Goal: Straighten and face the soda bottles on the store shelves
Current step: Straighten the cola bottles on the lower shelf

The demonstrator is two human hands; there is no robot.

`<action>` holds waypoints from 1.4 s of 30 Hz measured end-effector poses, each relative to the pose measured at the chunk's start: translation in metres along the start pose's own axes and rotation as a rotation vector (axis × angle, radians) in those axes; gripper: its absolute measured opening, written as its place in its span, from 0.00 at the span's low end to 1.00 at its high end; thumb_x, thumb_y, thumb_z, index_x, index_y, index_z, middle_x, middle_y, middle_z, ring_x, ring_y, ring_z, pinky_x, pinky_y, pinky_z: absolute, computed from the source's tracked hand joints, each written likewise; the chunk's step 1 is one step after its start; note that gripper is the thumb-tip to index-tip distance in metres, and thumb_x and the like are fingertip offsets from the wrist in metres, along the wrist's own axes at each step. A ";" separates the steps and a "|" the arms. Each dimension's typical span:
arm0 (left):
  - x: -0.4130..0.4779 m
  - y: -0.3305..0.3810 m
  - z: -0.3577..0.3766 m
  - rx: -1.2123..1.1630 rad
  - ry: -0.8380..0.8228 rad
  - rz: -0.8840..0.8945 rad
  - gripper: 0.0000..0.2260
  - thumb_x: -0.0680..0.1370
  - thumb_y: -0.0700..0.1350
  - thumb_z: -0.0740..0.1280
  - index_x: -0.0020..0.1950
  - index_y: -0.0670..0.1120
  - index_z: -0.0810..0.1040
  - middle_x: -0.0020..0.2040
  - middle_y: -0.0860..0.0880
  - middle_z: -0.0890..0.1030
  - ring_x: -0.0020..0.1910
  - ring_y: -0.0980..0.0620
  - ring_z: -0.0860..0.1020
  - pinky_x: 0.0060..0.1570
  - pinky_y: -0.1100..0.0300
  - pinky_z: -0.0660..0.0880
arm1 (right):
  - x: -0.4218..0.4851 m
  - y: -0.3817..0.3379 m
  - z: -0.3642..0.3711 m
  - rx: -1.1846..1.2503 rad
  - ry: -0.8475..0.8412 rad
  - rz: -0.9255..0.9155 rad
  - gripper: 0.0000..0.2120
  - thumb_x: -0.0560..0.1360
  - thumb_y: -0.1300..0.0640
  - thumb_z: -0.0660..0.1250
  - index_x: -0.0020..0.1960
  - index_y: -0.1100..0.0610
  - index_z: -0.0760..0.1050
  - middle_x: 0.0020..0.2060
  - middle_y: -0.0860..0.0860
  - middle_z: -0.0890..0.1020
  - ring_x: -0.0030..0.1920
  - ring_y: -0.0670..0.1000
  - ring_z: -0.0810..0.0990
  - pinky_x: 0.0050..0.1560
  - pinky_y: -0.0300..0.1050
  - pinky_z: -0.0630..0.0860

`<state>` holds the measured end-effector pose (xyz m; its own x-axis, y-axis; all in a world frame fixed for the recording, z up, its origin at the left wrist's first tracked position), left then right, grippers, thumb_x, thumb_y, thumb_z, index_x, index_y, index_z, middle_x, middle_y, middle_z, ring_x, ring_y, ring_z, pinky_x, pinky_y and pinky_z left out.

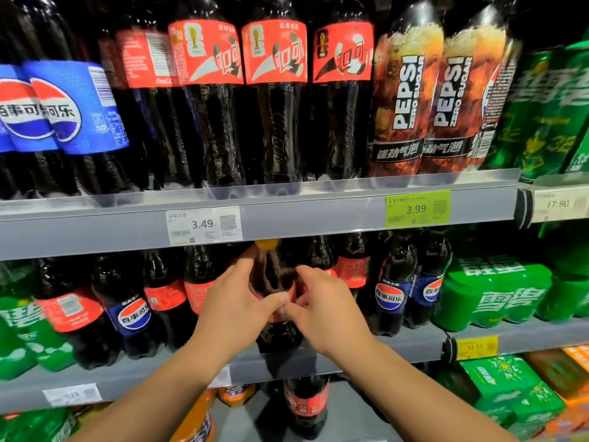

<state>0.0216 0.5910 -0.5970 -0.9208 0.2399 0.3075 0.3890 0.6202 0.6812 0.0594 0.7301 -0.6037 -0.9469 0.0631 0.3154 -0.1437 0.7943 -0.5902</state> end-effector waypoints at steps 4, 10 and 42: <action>0.013 -0.005 -0.001 0.083 0.008 -0.002 0.17 0.67 0.60 0.71 0.51 0.54 0.74 0.33 0.52 0.79 0.31 0.55 0.77 0.32 0.54 0.76 | 0.003 -0.002 0.001 -0.031 0.101 0.008 0.12 0.74 0.50 0.70 0.53 0.54 0.74 0.48 0.49 0.76 0.44 0.50 0.79 0.49 0.49 0.77; 0.016 -0.008 -0.008 0.159 0.082 -0.055 0.16 0.73 0.57 0.71 0.35 0.49 0.70 0.28 0.51 0.75 0.29 0.53 0.75 0.30 0.55 0.72 | 0.004 0.000 0.003 0.045 0.180 0.071 0.14 0.75 0.47 0.71 0.56 0.52 0.74 0.46 0.46 0.81 0.45 0.47 0.81 0.47 0.45 0.78; -0.053 -0.109 -0.157 0.205 0.494 -0.261 0.20 0.72 0.53 0.74 0.58 0.49 0.71 0.33 0.51 0.76 0.33 0.50 0.76 0.33 0.56 0.67 | -0.034 0.024 -0.014 0.143 0.046 0.256 0.12 0.71 0.48 0.75 0.34 0.50 0.76 0.27 0.45 0.82 0.32 0.47 0.81 0.39 0.49 0.78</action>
<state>0.0326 0.3933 -0.5834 -0.8444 -0.2854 0.4533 0.0929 0.7554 0.6486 0.0919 0.7558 -0.6182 -0.9439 0.2803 0.1743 0.0558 0.6560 -0.7527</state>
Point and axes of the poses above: each hand's wrist, its own x-axis towards the middle knuckle, its own z-axis out of the palm, y = z × x, the point moved 9 cm from there along x, towards the middle knuckle
